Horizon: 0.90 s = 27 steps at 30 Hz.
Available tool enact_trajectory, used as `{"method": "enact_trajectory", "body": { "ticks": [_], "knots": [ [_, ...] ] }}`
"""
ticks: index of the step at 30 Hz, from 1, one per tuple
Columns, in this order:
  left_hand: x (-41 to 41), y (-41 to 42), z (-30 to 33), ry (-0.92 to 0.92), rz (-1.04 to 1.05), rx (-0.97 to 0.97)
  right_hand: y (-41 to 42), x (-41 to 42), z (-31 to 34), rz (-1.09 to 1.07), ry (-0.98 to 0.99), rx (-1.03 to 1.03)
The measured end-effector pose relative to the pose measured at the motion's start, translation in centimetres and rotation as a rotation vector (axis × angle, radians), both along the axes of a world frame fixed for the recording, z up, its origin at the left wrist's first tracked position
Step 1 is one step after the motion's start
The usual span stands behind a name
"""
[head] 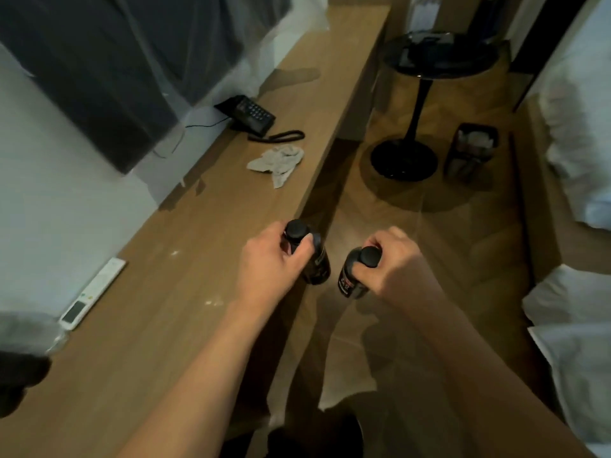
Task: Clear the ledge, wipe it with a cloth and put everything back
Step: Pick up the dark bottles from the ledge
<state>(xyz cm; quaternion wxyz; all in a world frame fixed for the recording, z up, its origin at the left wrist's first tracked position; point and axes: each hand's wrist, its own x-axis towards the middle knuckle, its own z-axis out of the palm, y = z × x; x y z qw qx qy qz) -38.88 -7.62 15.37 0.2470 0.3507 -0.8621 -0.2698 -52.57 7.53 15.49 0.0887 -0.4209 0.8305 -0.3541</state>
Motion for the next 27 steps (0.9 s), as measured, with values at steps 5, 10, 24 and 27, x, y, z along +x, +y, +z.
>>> {"method": "enact_trajectory", "body": {
  "ticks": [5, 10, 24, 27],
  "knots": [
    [-8.3, 2.9, 0.9, 0.030, -0.148, 0.009, 4.8, -6.6, 0.1, -0.174, -0.051, 0.049],
    [-15.8, 3.6, 0.0, -0.006, -0.253, -0.019, 6.5, -12.7, -0.2, -0.334, -0.116, 0.146],
    [-40.8, -5.6, -0.5, 0.018, -0.370, 0.074, -1.3, -36.2, 0.3, -0.458, -0.123, 0.161],
    [-45.7, -7.3, 0.5, 0.043, -0.389, 0.065, -2.8, -40.8, 1.2, -0.474, -0.111, 0.121]
  ]
}}
